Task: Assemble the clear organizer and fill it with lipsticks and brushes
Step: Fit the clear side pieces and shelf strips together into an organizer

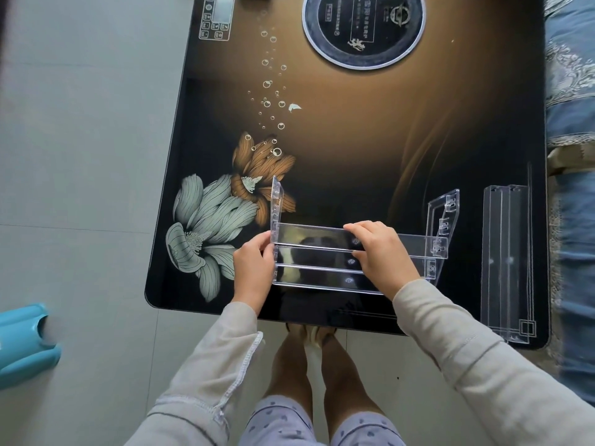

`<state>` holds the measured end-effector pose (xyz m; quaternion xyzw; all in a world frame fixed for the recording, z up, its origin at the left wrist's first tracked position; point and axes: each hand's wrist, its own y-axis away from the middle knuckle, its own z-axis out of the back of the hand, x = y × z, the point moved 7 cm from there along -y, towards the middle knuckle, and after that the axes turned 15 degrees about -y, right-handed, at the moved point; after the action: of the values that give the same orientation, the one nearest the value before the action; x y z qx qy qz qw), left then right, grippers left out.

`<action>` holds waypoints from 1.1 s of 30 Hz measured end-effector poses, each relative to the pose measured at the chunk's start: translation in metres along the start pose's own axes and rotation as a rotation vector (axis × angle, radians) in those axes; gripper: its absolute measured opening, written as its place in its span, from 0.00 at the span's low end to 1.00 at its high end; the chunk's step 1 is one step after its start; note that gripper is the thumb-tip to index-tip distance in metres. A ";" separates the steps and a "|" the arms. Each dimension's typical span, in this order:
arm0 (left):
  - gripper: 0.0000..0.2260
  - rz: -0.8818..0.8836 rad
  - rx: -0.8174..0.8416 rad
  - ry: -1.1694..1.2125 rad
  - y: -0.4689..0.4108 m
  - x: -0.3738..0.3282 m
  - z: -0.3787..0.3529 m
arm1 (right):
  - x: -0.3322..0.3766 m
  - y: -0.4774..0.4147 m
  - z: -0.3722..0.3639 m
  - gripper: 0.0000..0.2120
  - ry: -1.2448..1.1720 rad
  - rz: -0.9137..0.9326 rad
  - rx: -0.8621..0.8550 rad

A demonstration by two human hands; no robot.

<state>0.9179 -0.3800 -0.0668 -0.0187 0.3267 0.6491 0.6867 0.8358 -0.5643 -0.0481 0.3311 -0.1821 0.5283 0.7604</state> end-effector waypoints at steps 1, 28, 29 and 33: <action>0.12 -0.002 0.001 0.000 0.000 0.000 0.000 | -0.001 0.000 -0.001 0.22 0.003 -0.002 0.005; 0.11 0.086 -0.184 -0.185 -0.008 -0.009 -0.004 | -0.007 -0.001 -0.008 0.23 0.002 -0.011 0.027; 0.11 0.081 -0.184 -0.185 -0.009 -0.010 -0.004 | -0.007 -0.001 -0.007 0.23 -0.005 -0.007 0.024; 0.11 0.067 -0.189 -0.190 -0.009 -0.011 -0.004 | -0.008 0.000 -0.005 0.22 -0.033 0.016 0.000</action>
<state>0.9245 -0.3931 -0.0681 -0.0110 0.1981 0.6983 0.6878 0.8328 -0.5659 -0.0570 0.3381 -0.1973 0.5287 0.7532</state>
